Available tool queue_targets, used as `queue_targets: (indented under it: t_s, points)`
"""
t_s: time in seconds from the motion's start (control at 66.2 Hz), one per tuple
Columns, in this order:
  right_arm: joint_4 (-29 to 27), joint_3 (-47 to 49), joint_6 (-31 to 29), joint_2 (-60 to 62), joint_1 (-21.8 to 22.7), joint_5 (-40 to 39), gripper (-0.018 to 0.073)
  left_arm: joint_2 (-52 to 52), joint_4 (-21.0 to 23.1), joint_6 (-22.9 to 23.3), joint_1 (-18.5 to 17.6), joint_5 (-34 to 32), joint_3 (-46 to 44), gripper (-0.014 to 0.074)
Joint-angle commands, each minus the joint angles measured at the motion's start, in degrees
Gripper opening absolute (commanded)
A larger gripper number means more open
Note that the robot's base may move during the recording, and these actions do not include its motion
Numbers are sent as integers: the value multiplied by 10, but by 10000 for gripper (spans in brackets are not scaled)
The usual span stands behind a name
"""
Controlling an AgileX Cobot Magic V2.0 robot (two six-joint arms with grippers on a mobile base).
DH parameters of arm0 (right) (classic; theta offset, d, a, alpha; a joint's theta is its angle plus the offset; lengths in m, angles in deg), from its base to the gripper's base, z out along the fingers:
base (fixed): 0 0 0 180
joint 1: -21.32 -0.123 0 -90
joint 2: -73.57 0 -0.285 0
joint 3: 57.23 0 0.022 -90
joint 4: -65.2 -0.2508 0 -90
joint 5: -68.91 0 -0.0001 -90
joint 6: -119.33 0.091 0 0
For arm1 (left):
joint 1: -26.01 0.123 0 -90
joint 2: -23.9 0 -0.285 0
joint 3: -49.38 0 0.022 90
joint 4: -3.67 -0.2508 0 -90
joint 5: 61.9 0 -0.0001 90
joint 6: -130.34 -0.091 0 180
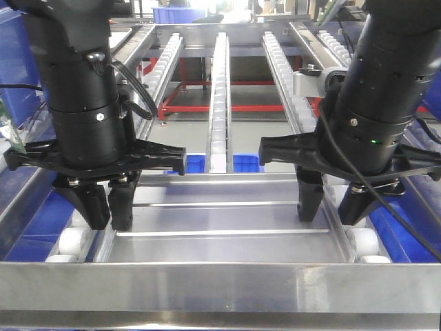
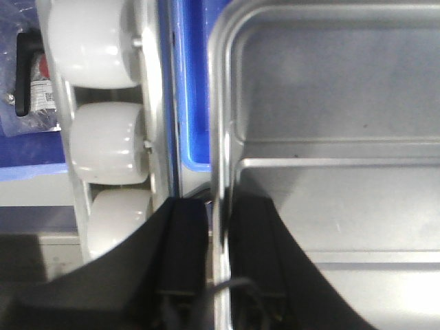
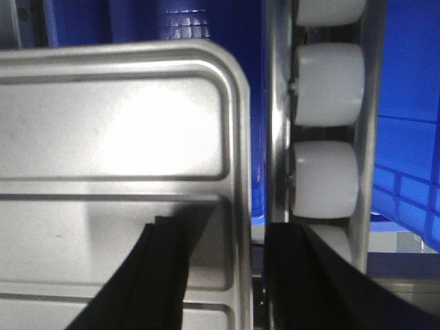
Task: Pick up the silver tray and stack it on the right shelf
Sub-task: 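Close left and right grippers on the tray's opposite side rims, then lift the silver tray with both grippers off the roller shelf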
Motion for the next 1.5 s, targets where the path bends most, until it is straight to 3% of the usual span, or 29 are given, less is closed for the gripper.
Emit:
queue_targets:
  t_s: [0.0, 0.242, 0.514, 0.589, 1.103, 1.481]
  points:
    - [3, 18, -5, 23, 0, -14, 389, -26, 2, 2, -4, -1, -15, 52]
    - [3, 18, -5, 23, 0, -10, 232, -26, 3, 2, -4, -1, -15, 38]
    - [3, 18, -5, 23, 0, -6, 113, -26, 7, 2, -4, -1, -15, -101]
    - [3, 18, -5, 23, 0, -6, 68, -26, 7, 2, -4, -1, -15, -98]
    - [3, 22, -5, 25, 0, 6, 71, -26, 7, 2, -4, 4, -21, -98]
    - [-17, 79, -5, 96, 0, 140, 71, -94, 19, 2, -2, 86, -61, -98]
